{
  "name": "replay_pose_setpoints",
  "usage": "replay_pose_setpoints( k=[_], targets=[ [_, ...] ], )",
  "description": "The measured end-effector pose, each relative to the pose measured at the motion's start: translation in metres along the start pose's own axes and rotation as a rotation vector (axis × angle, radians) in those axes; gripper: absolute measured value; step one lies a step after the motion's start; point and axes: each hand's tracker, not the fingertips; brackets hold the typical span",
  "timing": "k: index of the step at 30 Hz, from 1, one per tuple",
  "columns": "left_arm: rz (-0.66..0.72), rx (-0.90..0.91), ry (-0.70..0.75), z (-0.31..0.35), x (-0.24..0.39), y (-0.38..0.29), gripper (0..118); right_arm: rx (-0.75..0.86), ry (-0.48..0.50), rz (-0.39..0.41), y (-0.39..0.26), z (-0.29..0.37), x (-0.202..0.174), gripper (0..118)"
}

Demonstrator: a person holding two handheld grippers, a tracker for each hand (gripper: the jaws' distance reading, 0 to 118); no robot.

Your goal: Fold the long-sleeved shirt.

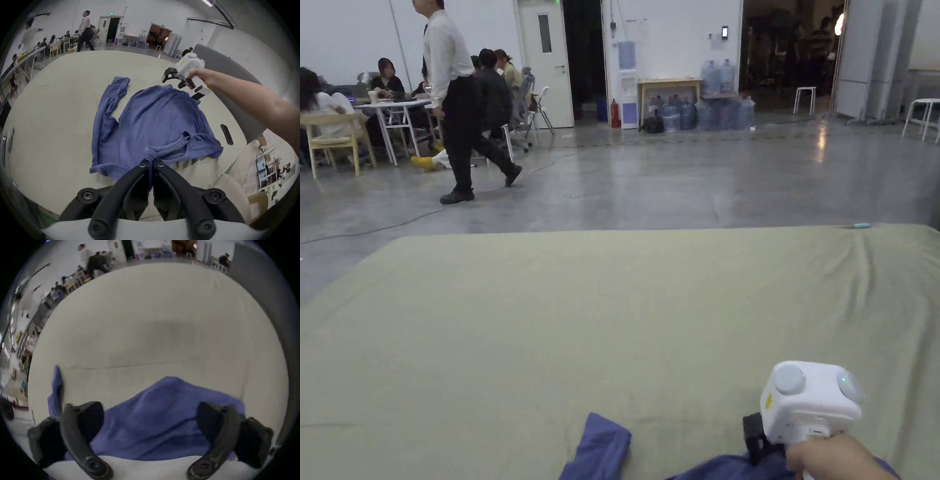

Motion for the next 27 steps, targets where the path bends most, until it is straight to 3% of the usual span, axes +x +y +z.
replay_pose_setpoints(
  k=[2,4,5,6,7,10,14,19,23,27],
  targets=[
    [0.01,0.006,0.004,0.003,-0.003,0.001,0,0.077,0.026,0.091,-0.008,0.011,-0.004,73],
    [0.039,0.028,-0.012,0.007,-0.008,0.003,0,0.062,0.028,0.136,-0.016,0.021,-0.003,57],
    [0.038,0.036,-0.009,0.009,-0.008,0.003,0,0.07,0.061,0.144,-0.034,0.044,-0.005,38],
    [0.039,0.042,-0.003,0.012,-0.009,0.003,0,0.073,0.094,0.174,-0.041,0.054,-0.002,9],
    [0.039,0.048,0.003,0.015,-0.01,0.003,0,0.085,0.101,0.194,-0.046,0.063,0.002,5],
    [0.049,0.09,0.019,0.034,-0.018,0.009,0,0.177,0.099,0.194,-0.046,0.089,0.03,4],
    [0.054,0.166,0.063,0.071,-0.036,0.033,0,0.334,0.107,0.199,-0.061,0.181,0.071,4],
    [-0.038,0.273,0.113,0.12,-0.044,0.083,0,0.491,0.12,0.223,-0.087,0.301,0.111,4],
    [-0.119,0.357,0.116,0.149,-0.034,0.141,0,0.607,0.081,0.29,-0.119,0.393,0.114,4],
    [-0.152,0.444,0.108,0.169,-0.02,0.208,0,0.676,0.082,0.307,-0.132,0.465,0.109,4]
  ],
)
